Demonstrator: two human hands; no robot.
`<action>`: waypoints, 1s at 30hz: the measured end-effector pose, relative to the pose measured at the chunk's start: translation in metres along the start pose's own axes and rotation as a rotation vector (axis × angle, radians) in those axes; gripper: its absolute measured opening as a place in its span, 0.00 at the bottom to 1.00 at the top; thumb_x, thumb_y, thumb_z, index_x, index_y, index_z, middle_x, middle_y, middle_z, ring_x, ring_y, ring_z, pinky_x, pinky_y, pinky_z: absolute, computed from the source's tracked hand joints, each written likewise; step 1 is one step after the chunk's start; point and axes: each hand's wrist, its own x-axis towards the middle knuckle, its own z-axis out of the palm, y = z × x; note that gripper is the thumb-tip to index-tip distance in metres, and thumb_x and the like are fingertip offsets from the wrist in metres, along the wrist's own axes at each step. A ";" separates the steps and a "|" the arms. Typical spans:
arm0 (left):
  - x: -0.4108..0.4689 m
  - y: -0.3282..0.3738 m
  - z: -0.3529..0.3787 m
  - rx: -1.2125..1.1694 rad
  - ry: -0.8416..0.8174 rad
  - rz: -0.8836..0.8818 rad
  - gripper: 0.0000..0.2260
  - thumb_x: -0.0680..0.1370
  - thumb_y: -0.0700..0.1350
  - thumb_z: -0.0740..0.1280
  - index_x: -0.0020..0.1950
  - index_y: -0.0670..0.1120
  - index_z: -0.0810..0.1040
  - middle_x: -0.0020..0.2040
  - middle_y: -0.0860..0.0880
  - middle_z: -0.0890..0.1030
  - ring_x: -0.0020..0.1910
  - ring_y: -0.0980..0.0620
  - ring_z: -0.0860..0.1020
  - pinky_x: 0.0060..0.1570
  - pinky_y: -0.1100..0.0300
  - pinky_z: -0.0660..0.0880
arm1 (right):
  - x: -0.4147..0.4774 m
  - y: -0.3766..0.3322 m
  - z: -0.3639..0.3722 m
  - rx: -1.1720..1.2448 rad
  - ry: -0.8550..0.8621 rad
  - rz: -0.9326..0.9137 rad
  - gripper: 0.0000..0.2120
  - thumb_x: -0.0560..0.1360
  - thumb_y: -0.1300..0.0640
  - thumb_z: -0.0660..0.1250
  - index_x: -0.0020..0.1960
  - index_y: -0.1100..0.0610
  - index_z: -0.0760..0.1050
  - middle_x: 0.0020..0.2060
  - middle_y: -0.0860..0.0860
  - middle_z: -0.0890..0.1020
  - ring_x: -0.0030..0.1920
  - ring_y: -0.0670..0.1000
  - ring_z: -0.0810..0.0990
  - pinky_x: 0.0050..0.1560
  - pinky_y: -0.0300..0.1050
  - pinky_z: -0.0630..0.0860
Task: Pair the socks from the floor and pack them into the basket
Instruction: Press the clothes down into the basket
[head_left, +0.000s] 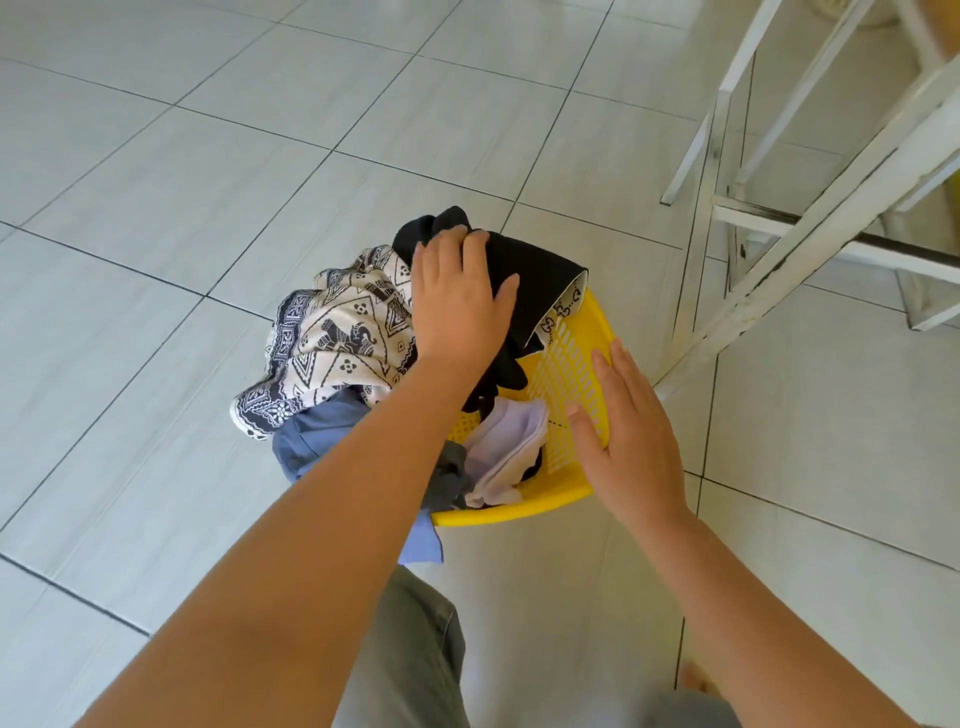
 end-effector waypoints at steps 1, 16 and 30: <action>0.013 -0.004 0.002 0.038 -0.055 -0.044 0.26 0.77 0.58 0.62 0.68 0.42 0.71 0.66 0.41 0.75 0.67 0.41 0.72 0.70 0.45 0.65 | 0.006 -0.002 -0.001 0.002 0.010 0.024 0.30 0.81 0.41 0.50 0.79 0.54 0.55 0.79 0.49 0.55 0.79 0.50 0.53 0.75 0.46 0.56; 0.079 -0.001 0.013 0.320 -0.672 -0.279 0.31 0.73 0.61 0.67 0.68 0.44 0.67 0.65 0.40 0.73 0.65 0.36 0.70 0.62 0.45 0.63 | 0.030 -0.005 0.003 -0.074 0.009 0.050 0.34 0.81 0.40 0.50 0.80 0.57 0.49 0.79 0.54 0.53 0.79 0.53 0.51 0.77 0.53 0.56; 0.069 0.022 -0.019 0.241 -0.280 -0.058 0.22 0.76 0.43 0.67 0.68 0.46 0.66 0.55 0.44 0.79 0.54 0.38 0.77 0.58 0.42 0.68 | 0.172 -0.042 -0.017 -0.015 -0.186 -0.134 0.66 0.59 0.36 0.78 0.79 0.52 0.36 0.79 0.58 0.45 0.78 0.60 0.53 0.73 0.64 0.60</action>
